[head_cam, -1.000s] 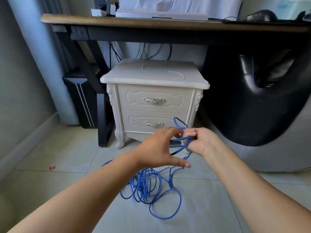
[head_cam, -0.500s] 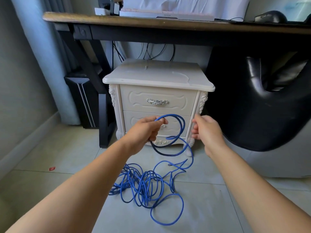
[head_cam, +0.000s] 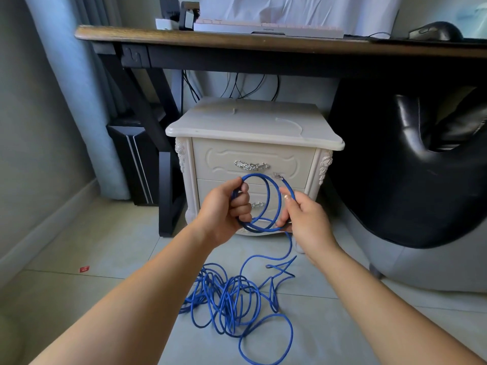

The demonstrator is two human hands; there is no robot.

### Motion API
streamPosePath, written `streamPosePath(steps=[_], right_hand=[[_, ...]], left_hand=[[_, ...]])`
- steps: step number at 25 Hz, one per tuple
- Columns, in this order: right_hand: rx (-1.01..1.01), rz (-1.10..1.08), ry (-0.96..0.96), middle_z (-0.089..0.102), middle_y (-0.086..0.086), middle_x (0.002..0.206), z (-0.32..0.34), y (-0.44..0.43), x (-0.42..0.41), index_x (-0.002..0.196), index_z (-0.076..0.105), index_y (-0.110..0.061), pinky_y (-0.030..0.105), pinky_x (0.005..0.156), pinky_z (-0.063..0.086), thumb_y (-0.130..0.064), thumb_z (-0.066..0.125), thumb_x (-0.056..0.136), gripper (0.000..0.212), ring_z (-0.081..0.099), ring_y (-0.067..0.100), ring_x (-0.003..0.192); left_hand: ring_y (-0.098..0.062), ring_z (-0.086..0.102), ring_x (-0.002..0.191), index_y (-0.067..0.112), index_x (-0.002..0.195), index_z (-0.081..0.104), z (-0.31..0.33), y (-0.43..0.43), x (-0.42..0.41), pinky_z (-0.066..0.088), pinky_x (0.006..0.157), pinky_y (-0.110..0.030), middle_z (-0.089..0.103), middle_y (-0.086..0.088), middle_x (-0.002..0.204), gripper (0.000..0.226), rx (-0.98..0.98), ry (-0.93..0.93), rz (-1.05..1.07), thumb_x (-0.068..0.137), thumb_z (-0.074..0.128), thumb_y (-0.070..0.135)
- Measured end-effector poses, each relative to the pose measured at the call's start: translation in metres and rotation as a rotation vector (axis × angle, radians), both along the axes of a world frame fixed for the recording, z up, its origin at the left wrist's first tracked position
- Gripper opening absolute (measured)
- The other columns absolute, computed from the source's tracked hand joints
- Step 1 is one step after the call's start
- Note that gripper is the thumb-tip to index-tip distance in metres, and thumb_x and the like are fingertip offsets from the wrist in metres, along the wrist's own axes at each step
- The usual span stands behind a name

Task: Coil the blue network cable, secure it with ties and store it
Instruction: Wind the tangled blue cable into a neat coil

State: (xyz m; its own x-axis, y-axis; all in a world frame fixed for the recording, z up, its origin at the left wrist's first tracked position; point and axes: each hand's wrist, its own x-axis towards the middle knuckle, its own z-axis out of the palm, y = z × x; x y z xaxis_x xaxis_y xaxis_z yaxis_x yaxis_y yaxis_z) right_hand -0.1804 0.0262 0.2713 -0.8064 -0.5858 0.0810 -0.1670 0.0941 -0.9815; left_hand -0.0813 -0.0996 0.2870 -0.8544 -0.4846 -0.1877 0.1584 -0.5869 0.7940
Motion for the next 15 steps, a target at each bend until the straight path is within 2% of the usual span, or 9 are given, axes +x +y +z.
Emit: streamPosePath(steps=[2,4,6,8,10,12,14,15], right_hand=[[0.023,-0.043,0.092,0.049,-0.001,0.062,-0.001,-0.004,-0.005,0.104,0.062,-0.024,0.03,0.059,0.052,-0.015,0.04,0.103,0.024,0.053,0.008,0.048],[0.069,-0.033,0.125,0.051,0.002,0.078,-0.004,-0.008,-0.007,0.121,0.059,-0.031,0.022,0.061,0.047,-0.017,0.04,0.103,0.03,0.054,0.008,0.054],[0.195,-0.029,0.27,0.048,0.007,0.095,-0.008,-0.013,-0.01,0.136,0.053,-0.032,0.013,0.067,0.039,-0.02,0.041,0.103,0.038,0.053,0.006,0.072],[0.254,-0.033,0.393,0.045,0.008,0.103,-0.007,-0.016,-0.01,0.141,0.047,-0.035,0.017,0.085,0.036,-0.022,0.041,0.102,0.041,0.051,0.014,0.096],[0.205,0.044,0.317,0.049,0.001,0.118,-0.006,-0.016,-0.009,0.143,0.042,-0.038,0.022,0.096,0.033,-0.024,0.039,0.104,0.042,0.047,0.015,0.111],[0.083,0.17,0.124,0.059,-0.009,0.121,-0.001,-0.013,-0.005,0.137,0.041,-0.047,0.023,0.092,0.038,-0.028,0.035,0.105,0.038,0.054,0.01,0.107],[-0.08,0.238,-0.058,0.066,-0.005,0.097,0.001,-0.011,-0.003,0.121,0.051,-0.046,0.029,0.09,0.048,-0.025,0.034,0.106,0.031,0.065,0.013,0.092],[-0.159,0.262,-0.143,0.06,0.0,0.082,0.002,-0.011,-0.003,0.113,0.056,-0.038,0.036,0.087,0.053,-0.023,0.033,0.106,0.028,0.065,0.016,0.076]], left_hand=[[-0.012,0.009,0.046,0.019,0.062,0.036,0.002,0.004,-0.001,0.021,0.041,-0.023,0.016,0.006,0.05,0.035,-0.005,0.008,-0.054,0.097,0.038,0.024],[-0.014,0.005,0.049,0.021,0.058,0.028,0.003,0.005,-0.001,0.016,0.042,-0.024,0.011,0.005,0.053,0.037,-0.037,-0.002,-0.095,0.095,0.035,0.023],[-0.014,0.003,0.049,0.022,0.056,0.024,0.003,0.003,-0.001,0.01,0.042,-0.024,0.007,0.004,0.054,0.037,-0.06,-0.014,-0.118,0.092,0.033,0.023],[-0.013,0.002,0.048,0.023,0.055,0.02,0.004,0.0,0.002,0.007,0.041,-0.023,0.007,0.004,0.053,0.035,-0.047,0.003,-0.142,0.088,0.031,0.025],[-0.013,0.002,0.046,0.022,0.051,0.023,0.005,-0.003,0.003,0.007,0.041,-0.022,0.007,0.005,0.051,0.035,-0.014,0.035,-0.168,0.084,0.031,0.025],[-0.013,0.002,0.044,0.021,0.047,0.028,0.005,-0.005,0.005,0.007,0.041,-0.02,0.007,0.005,0.049,0.035,0.03,0.068,-0.197,0.081,0.032,0.025],[-0.013,0.003,0.043,0.02,0.046,0.03,0.005,-0.008,0.005,0.006,0.04,-0.021,0.007,0.005,0.048,0.034,0.07,0.094,-0.232,0.08,0.034,0.026],[-0.012,0.003,0.043,0.019,0.046,0.03,0.005,-0.009,0.005,0.006,0.04,-0.021,0.008,0.005,0.048,0.034,0.082,0.103,-0.244,0.079,0.034,0.026]])
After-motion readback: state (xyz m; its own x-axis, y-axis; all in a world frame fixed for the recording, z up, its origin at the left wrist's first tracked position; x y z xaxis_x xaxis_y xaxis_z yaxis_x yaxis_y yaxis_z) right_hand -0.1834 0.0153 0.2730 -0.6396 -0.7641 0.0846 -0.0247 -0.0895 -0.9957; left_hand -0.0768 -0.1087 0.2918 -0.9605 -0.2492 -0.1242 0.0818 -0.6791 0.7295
